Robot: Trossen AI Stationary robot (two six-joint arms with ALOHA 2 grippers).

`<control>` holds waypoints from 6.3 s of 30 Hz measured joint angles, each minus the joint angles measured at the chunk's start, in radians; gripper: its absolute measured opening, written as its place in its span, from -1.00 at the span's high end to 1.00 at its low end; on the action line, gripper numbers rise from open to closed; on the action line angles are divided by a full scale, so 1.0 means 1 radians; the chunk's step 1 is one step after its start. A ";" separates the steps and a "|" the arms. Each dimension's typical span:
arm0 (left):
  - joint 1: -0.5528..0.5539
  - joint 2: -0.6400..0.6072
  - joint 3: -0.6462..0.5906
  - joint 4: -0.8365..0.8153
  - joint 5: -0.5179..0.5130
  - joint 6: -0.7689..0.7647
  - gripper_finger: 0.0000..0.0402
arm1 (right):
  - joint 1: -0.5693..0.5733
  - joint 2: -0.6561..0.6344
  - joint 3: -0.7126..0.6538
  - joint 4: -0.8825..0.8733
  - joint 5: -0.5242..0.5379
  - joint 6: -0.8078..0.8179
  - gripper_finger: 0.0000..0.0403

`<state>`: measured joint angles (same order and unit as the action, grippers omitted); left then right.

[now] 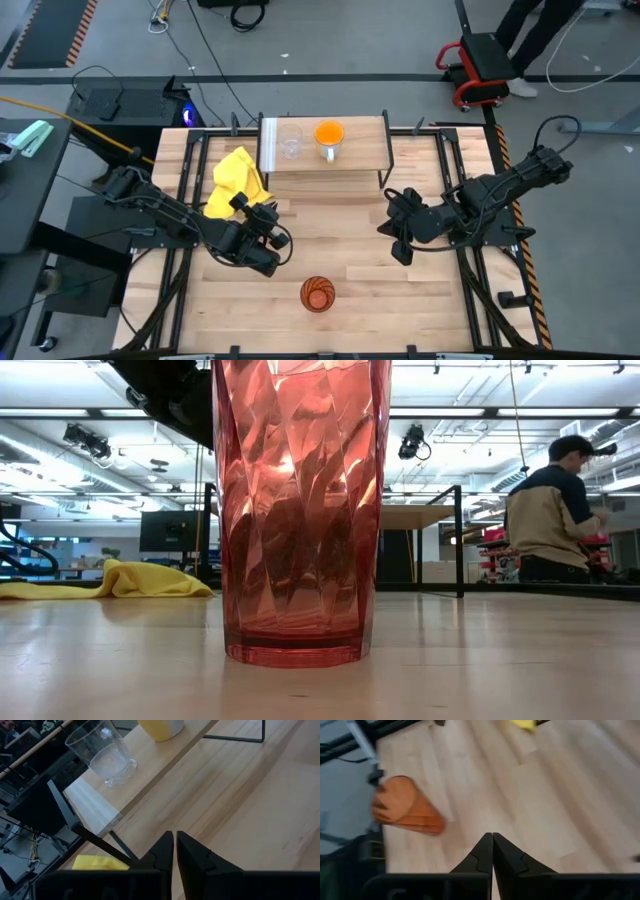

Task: Stack small to large cups/mugs on shelf
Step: Put the brown cup on the shelf

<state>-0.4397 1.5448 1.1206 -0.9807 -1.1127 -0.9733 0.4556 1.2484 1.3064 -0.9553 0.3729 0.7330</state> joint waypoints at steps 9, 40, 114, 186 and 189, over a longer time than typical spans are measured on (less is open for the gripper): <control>0.000 0.000 0.000 -0.001 0.148 0.000 0.85 | 0.013 0.132 0.000 0.252 -0.180 -0.034 0.91; -0.312 0.271 -0.001 0.416 0.427 0.038 0.63 | 0.019 0.264 0.000 0.352 -0.217 -0.153 0.48; -0.011 0.323 0.000 0.986 0.725 0.551 0.49 | -0.020 0.351 0.000 0.162 -0.138 -0.126 0.48; -0.005 0.323 0.000 1.006 0.726 0.577 0.50 | 0.006 0.425 0.061 0.141 -0.180 -0.100 0.62; -0.005 0.323 0.000 1.006 0.726 0.577 0.51 | 0.006 0.425 0.061 0.141 -0.180 -0.105 0.74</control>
<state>-0.4442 1.8675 1.1210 0.0257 -0.3867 -0.3962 0.4617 1.6737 1.3670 -0.8139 0.1928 0.6280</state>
